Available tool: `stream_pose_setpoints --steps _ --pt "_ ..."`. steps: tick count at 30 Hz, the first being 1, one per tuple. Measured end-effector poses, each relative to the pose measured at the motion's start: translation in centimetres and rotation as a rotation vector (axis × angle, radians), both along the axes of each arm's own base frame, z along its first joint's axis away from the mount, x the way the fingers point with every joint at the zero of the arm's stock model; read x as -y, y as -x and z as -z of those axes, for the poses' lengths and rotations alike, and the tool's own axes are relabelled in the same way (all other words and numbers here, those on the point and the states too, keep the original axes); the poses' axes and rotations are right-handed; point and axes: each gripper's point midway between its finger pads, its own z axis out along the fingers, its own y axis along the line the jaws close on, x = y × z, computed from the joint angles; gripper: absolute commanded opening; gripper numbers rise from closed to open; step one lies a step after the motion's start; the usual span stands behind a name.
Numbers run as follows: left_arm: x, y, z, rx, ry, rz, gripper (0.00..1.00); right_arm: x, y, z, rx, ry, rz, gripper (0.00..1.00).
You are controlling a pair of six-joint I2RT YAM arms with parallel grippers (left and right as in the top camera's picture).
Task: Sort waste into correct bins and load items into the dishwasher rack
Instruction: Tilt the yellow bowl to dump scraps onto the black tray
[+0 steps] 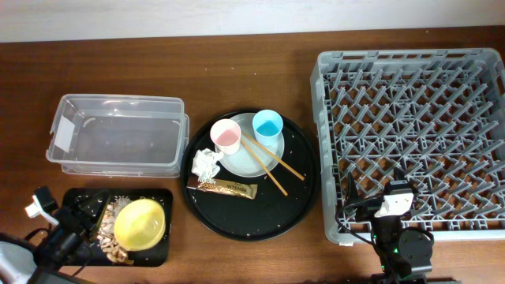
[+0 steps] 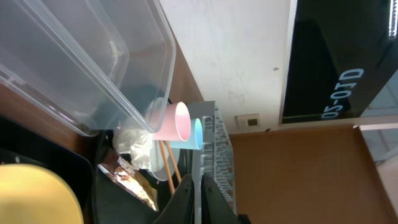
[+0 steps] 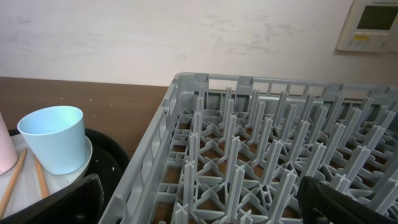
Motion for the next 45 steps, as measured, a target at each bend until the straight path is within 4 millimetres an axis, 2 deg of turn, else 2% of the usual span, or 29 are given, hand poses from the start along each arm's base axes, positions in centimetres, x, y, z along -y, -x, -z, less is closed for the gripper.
stream_pose_setpoints --steps 2,4,6,7,9,14,16,18,19,22,23,25,27,29,33,35,38,40,45 --pt "-0.4 -0.2 0.1 0.027 -0.042 -0.001 0.06 0.0 0.0 0.0 -0.001 0.000 0.000 0.98" --pt "-0.6 -0.3 0.3 0.036 -0.064 -0.001 0.11 0.0 0.0 0.0 0.000 0.000 0.000 0.98" --pt "-0.6 -0.3 0.4 0.028 -0.062 0.002 0.27 0.0 0.0 0.0 -0.001 0.001 0.000 0.98" --pt "-0.5 -0.1 0.6 0.012 -0.065 0.010 0.42 0.0 0.0 0.0 -0.001 0.000 0.000 0.98" --pt "-0.2 0.1 1.1 -0.016 -0.073 0.026 0.52 0.0 0.0 0.0 0.000 0.000 0.000 0.98" --pt "0.2 0.9 2.3 -0.093 -0.099 0.068 0.58 0.0 0.0 0.0 -0.001 0.000 0.000 0.98" --pt "0.5 1.2 2.2 -0.117 -0.078 0.076 0.59 0.0 0.0 0.0 -0.001 0.000 0.000 0.98" --pt "0.6 1.0 1.1 -0.130 -0.070 0.096 0.59 0.0 0.0 0.0 -0.001 0.000 0.000 0.98" --pt "0.5 0.7 0.2 -0.123 -0.087 0.117 0.67 0.0 0.0 0.0 -0.001 0.000 0.000 0.98" --pt "1.6 -0.9 -2.3 -0.088 -0.164 0.228 0.70 0.0 0.0 0.0 0.000 0.000 0.000 0.98" --pt "2.4 -1.3 -2.6 -0.082 -0.181 0.270 0.70 0.0 0.0 0.0 -0.001 0.001 0.000 0.98" --pt "3.9 -2.2 -2.0 -0.096 -0.239 0.360 0.70 0.0 0.0 0.0 0.000 0.000 0.000 0.98" --pt "5.1 -2.8 0.2 -0.213 -0.337 0.446 0.66 0.0 0.0 0.0 0.000 0.001 0.000 0.98" --pt "6.3 -2.5 2.2 -0.364 -0.407 0.506 0.65 0.0 0.0 0.0 -0.001 0.000 0.000 0.98" --pt "7.9 -1.3 4.7 -0.619 -0.601 0.554 0.45 0.0 0.0 0.0 0.000 0.000 0.000 0.98" --pt "8.0 -0.5 5.5 -0.722 -0.705 0.551 0.44 0.0 0.0 0.0 0.000 0.000 0.000 0.98" --pt "8.9 0.0 6.2 -0.795 -0.801 0.554 0.33 0.0 0.0 0.0 0.000 0.001 0.000 0.98" --pt "8.6 0.3 7.1 -0.870 -0.836 0.492 0.32 0.0 0.0 0.0 0.000 0.000 0.000 0.98" --pt "8.1 1.3 11.4 -0.980 -0.828 0.344 0.32 0.0 0.0 0.0 0.000 0.000 0.000 0.98"
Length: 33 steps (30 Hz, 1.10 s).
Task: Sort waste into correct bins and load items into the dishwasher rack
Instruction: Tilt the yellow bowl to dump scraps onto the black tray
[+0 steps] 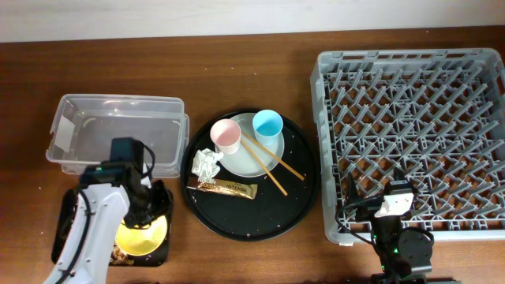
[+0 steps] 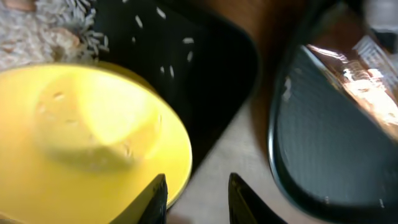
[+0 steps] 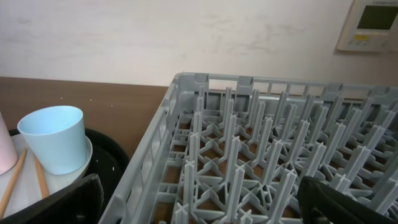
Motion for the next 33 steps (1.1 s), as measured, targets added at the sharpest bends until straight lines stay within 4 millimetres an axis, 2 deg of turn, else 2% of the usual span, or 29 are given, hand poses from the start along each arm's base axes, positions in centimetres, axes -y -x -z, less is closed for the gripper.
stream_pose_setpoints --steps 3,10,18,19,27,28,30,33 --pt "-0.2 0.2 2.0 0.011 -0.014 -0.042 0.32 0.0 0.0 0.0 0.000 0.000 0.000 0.98" --pt "-0.5 -0.3 3.5 0.055 -0.026 -0.062 0.32 0.0 0.0 0.0 0.000 0.000 0.000 0.98" --pt "-1.6 -0.3 3.7 0.058 -0.091 -0.069 0.26 0.0 0.0 0.0 0.000 0.000 0.000 0.98" --pt "-1.6 -0.4 3.7 0.061 -0.093 -0.068 0.23 0.0 0.0 0.0 0.000 0.000 0.000 0.98" --pt "-1.7 -0.4 4.2 0.071 -0.101 -0.072 0.23 0.0 0.0 0.0 0.000 0.000 0.000 0.98" --pt "-1.7 -0.3 4.3 0.068 -0.101 -0.072 0.19 0.0 0.0 0.0 0.000 0.000 0.000 0.98" --pt "-1.7 -0.3 4.4 0.071 -0.101 -0.073 0.01 0.0 0.0 0.0 0.000 0.000 0.000 0.98" --pt "-2.1 -0.4 4.3 0.075 -0.124 -0.076 0.01 0.0 0.0 0.0 0.000 0.000 0.000 0.98"
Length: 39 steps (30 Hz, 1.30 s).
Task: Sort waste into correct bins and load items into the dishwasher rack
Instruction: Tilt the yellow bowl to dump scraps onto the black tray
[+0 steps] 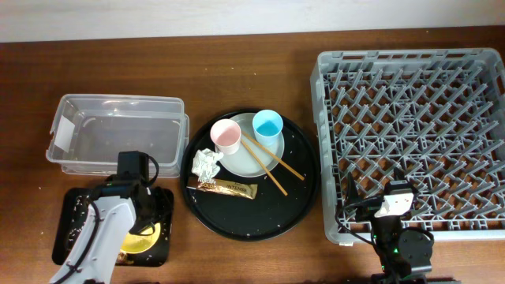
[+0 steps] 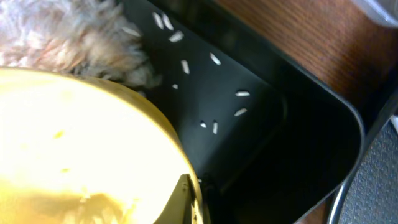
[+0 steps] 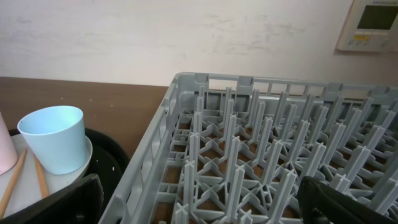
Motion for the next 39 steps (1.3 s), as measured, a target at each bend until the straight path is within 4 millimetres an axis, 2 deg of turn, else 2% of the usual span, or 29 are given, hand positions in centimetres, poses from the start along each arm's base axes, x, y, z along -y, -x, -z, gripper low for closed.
stream_pose_setpoints --steps 6,10,12,15,17,22,23,26,30,35,39 --pt "-0.5 0.4 -0.5 -0.015 -0.029 -0.002 0.01 0.0 0.0 0.0 0.000 0.000 0.000 0.98" --pt "-0.3 0.5 -2.5 -0.042 -0.015 -0.001 0.00 0.0 0.0 0.0 0.000 0.000 0.000 0.98" --pt "-0.2 -0.1 -4.3 -0.015 -0.008 0.004 0.00 0.0 0.0 0.0 0.000 0.001 0.000 0.98" --pt "-0.2 -1.7 -8.3 0.090 -0.007 0.032 0.00 0.0 0.0 0.0 0.000 -0.001 0.000 0.98" --pt "-1.1 -2.5 -10.8 0.175 -0.016 0.022 0.00 0.0 0.0 0.0 0.000 0.000 0.000 0.98" --pt "-5.0 -1.4 -15.1 0.381 -0.004 -0.078 0.00 0.0 0.0 0.0 0.000 0.000 0.000 0.98" --pt "-5.2 -1.3 -15.8 0.420 0.005 -0.067 0.00 0.0 0.0 0.0 0.000 0.000 0.000 0.98" --pt "-5.9 -0.9 -18.2 0.571 0.086 -0.083 0.00 0.0 0.0 0.0 0.000 0.000 0.000 0.98" --pt "-5.8 -1.6 -20.3 0.748 0.240 -0.010 0.00 0.0 0.0 0.0 0.000 0.000 0.000 0.98" --pt "-5.1 -2.6 -21.7 0.904 0.493 0.064 0.00 0.0 0.0 0.0 0.000 0.000 0.000 0.99" --pt "-4.4 -3.3 -22.0 0.965 0.683 0.086 0.00 0.0 0.0 0.0 0.000 0.000 0.000 0.98"
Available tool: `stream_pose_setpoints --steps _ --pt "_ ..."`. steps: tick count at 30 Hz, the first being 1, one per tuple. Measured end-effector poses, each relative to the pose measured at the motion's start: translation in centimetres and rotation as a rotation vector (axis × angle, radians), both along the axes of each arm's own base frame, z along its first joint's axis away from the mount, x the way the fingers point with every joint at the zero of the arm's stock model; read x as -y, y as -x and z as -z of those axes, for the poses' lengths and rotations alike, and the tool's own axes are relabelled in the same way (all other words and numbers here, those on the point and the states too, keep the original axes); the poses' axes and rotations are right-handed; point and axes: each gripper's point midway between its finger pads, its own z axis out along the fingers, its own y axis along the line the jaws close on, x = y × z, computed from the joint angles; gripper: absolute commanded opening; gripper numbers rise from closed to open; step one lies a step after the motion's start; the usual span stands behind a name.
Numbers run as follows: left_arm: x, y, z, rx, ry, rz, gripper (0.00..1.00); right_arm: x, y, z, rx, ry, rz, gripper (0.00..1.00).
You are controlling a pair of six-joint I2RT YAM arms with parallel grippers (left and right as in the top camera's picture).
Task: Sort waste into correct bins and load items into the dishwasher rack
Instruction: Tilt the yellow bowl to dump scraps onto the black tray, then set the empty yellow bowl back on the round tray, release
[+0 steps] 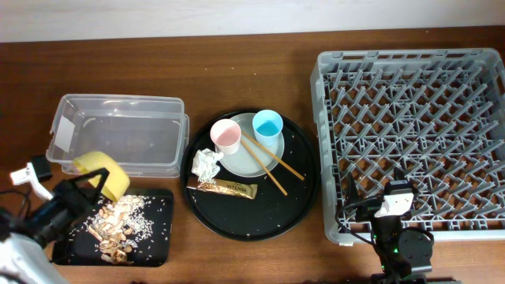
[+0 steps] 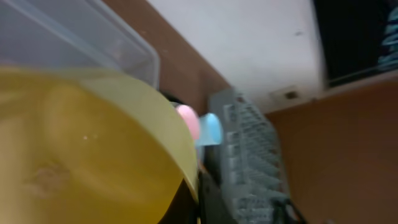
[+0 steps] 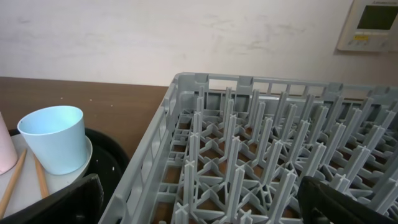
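Note:
A yellow bowl [image 1: 101,172] hangs tilted on its edge over the far left corner of the black rectangular tray [image 1: 158,237]. My left gripper [image 1: 82,191] is shut on its rim. The bowl [image 2: 81,149] fills the left wrist view, with a dark finger [image 2: 208,202] against its edge. Rice and food scraps [image 1: 114,225] lie spread in that tray. The grey dish rack [image 1: 410,126] stands at the right. My right gripper [image 3: 199,214] rests open at the rack's near left corner [image 3: 186,155], holding nothing.
A clear plastic bin [image 1: 118,134] stands behind the scrap tray. A round black tray [image 1: 300,197] holds a white plate [image 1: 251,158], pink cup [image 1: 226,136], blue cup [image 1: 267,125], chopsticks [image 1: 272,164], crumpled paper [image 1: 206,164] and a brown wrapper [image 1: 229,188].
The yellow bowl lay in the black tray with my left gripper at its rim; now it is held up and tilted at the tray's far left, and the scraps beneath show. The right arm is unmoved.
The bowl lay upside down on the scraps while my left gripper stood to the tray's left. Then the gripper was open over the bowl's right edge, then down at its rim. Now it holds the bowl clear of the tray.

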Motion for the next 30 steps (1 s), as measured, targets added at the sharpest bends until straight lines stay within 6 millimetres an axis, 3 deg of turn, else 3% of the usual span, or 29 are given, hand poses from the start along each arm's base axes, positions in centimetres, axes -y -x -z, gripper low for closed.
stream_pose_setpoints --steps 5,15,19,23,30 --pt "0.4 -0.4 0.6 -0.022 0.254 0.034 0.00 0.0 0.0 0.0 0.000 0.000 0.000 0.98" --pt "0.6 -0.1 0.8 -0.004 0.242 0.055 0.00 0.0 0.0 0.0 0.000 0.000 0.000 0.98" --pt "1.4 0.6 1.6 -0.078 0.237 0.085 0.00 0.0 0.0 0.0 0.001 0.000 0.000 0.98" --pt "4.7 0.6 2.5 -0.118 0.179 0.246 0.00 0.0 0.0 0.0 0.000 0.000 0.000 0.98" --pt "13.8 -0.6 3.9 -0.114 0.067 0.629 0.00 0.0 0.0 0.0 0.001 0.000 0.000 0.98"
